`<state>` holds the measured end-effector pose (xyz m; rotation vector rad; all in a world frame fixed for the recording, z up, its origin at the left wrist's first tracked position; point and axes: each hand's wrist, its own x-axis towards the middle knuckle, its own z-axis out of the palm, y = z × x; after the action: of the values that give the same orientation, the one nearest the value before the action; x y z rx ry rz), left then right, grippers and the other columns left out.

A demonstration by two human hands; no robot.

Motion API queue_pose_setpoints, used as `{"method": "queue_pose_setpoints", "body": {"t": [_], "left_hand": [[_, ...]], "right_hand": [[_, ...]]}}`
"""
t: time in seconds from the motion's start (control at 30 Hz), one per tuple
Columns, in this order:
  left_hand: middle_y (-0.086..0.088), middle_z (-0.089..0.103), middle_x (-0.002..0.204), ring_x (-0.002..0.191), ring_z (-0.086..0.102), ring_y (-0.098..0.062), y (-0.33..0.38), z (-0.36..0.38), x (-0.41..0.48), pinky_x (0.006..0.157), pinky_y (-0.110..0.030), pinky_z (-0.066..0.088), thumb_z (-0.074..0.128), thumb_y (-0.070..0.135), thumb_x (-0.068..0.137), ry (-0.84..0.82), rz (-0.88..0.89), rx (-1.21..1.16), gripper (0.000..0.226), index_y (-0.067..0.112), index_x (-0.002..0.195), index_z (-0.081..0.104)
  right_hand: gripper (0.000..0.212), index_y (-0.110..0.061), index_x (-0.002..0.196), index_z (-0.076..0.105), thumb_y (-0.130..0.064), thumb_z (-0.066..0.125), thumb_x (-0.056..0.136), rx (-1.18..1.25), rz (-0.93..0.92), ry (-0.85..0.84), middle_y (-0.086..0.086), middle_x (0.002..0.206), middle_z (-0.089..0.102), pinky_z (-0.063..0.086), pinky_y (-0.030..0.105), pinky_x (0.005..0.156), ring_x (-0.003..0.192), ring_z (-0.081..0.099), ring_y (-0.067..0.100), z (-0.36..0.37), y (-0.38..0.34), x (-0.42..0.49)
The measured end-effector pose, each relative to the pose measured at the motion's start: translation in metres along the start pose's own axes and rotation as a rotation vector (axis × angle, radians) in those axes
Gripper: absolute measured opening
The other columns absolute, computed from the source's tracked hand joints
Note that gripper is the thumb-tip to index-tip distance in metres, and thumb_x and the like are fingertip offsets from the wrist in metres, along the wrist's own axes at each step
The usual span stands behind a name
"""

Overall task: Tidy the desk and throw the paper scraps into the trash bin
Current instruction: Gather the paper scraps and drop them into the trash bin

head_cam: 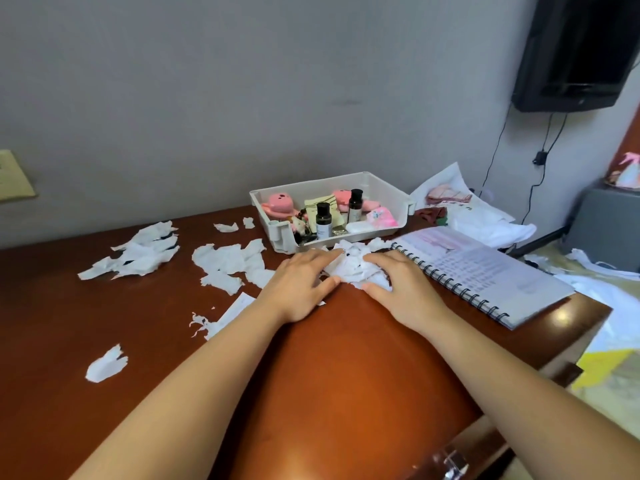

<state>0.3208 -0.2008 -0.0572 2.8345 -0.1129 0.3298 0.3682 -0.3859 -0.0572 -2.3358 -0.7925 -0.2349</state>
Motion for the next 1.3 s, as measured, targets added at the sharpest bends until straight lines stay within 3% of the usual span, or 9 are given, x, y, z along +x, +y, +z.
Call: {"method": "queue_pose_setpoints", "body": {"t": [0.13, 0.27, 0.37, 0.47, 0.63, 0.83, 0.97, 1.13, 1.3], "left_hand": [[0.003, 0.039, 0.148, 0.138, 0.031, -0.018, 0.0, 0.001, 0.003, 0.113, -0.036, 0.024, 0.043, 0.043, 0.096, -0.058, -0.013, 0.004, 0.044, 0.03, 0.138, 0.044], [0.0, 0.049, 0.135, 0.13, 0.037, -0.019, 0.003, -0.001, 0.0, 0.107, -0.032, 0.028, 0.05, 0.04, 0.094, 0.004, -0.028, -0.052, 0.039, 0.025, 0.13, 0.053], [-0.001, 0.056, 0.114, 0.115, 0.047, -0.02, 0.005, -0.002, -0.003, 0.098, -0.034, 0.039, 0.055, 0.034, 0.092, 0.077, -0.029, -0.084, 0.029, 0.021, 0.118, 0.06], [-0.002, 0.06, 0.104, 0.104, 0.053, -0.021, 0.008, -0.003, -0.006, 0.089, -0.033, 0.044, 0.058, 0.027, 0.091, 0.14, -0.035, -0.099, 0.02, 0.017, 0.107, 0.065], [-0.005, 0.063, 0.097, 0.095, 0.056, -0.025, 0.011, -0.004, -0.011, 0.081, -0.035, 0.045, 0.056, 0.021, 0.092, 0.221, -0.043, -0.056, 0.012, 0.014, 0.094, 0.065], [-0.007, 0.063, 0.088, 0.089, 0.054, -0.024, 0.01, -0.003, -0.013, 0.07, -0.023, 0.029, 0.054, 0.015, 0.092, 0.324, 0.002, -0.05, 0.012, 0.008, 0.088, 0.063], [-0.007, 0.065, 0.087, 0.085, 0.057, -0.025, 0.012, -0.003, -0.013, 0.073, -0.028, 0.038, 0.056, 0.015, 0.092, 0.404, 0.003, -0.055, 0.011, 0.008, 0.09, 0.064], [-0.003, 0.064, 0.077, 0.072, 0.059, -0.025, 0.021, -0.024, -0.009, 0.072, -0.034, 0.049, 0.056, 0.016, 0.092, 0.453, -0.041, -0.14, 0.012, 0.011, 0.084, 0.063], [0.007, 0.062, 0.075, 0.082, 0.059, -0.022, 0.033, -0.057, -0.011, 0.088, -0.036, 0.04, 0.059, 0.023, 0.09, 0.39, -0.059, -0.013, 0.012, 0.026, 0.078, 0.058]], "right_hand": [[0.028, -0.012, 0.113, 0.066, -0.016, 0.063, 0.085, -0.036, -0.024, -0.01, 0.006, 0.106, 0.06, 0.04, 0.029, 0.086, 0.101, 0.053, 0.022, 0.0, 0.003, 0.005], [0.014, -0.011, 0.094, 0.069, -0.006, 0.063, 0.082, -0.051, -0.049, 0.032, -0.011, 0.075, 0.046, 0.032, 0.024, 0.063, 0.077, 0.046, 0.014, 0.0, 0.004, 0.006], [0.007, -0.008, 0.087, 0.067, -0.006, 0.061, 0.082, -0.042, -0.045, 0.068, -0.006, 0.074, 0.05, 0.032, 0.025, 0.062, 0.073, 0.048, 0.016, 0.0, 0.005, 0.006], [0.009, -0.011, 0.093, 0.066, -0.013, 0.061, 0.086, 0.045, 0.001, 0.09, -0.001, 0.079, 0.057, 0.035, 0.024, 0.069, 0.077, 0.052, 0.015, -0.002, 0.004, 0.004], [0.038, -0.014, 0.06, 0.033, -0.017, 0.058, 0.088, 0.103, 0.014, 0.125, -0.002, 0.058, 0.025, 0.019, 0.031, 0.055, 0.056, 0.024, 0.016, -0.005, 0.004, 0.0], [0.046, -0.021, 0.053, 0.027, -0.018, 0.057, 0.088, 0.136, 0.087, 0.186, -0.005, 0.052, 0.028, 0.021, 0.031, 0.052, 0.053, 0.03, 0.015, -0.008, 0.002, -0.003], [0.033, -0.012, 0.058, 0.042, -0.021, 0.055, 0.087, 0.165, 0.097, 0.227, 0.001, 0.055, 0.039, 0.031, 0.031, 0.055, 0.059, 0.039, 0.023, -0.008, 0.004, -0.003], [0.027, -0.001, 0.072, 0.059, -0.025, 0.053, 0.084, 0.237, 0.145, 0.225, 0.016, 0.063, 0.056, 0.042, 0.031, 0.037, 0.054, 0.049, 0.025, -0.01, 0.001, -0.001], [0.035, 0.006, 0.069, 0.05, -0.028, 0.054, 0.078, 0.35, 0.127, 0.298, 0.018, 0.062, 0.045, 0.034, 0.031, 0.058, 0.061, 0.041, 0.021, -0.024, -0.007, 0.003]]}}
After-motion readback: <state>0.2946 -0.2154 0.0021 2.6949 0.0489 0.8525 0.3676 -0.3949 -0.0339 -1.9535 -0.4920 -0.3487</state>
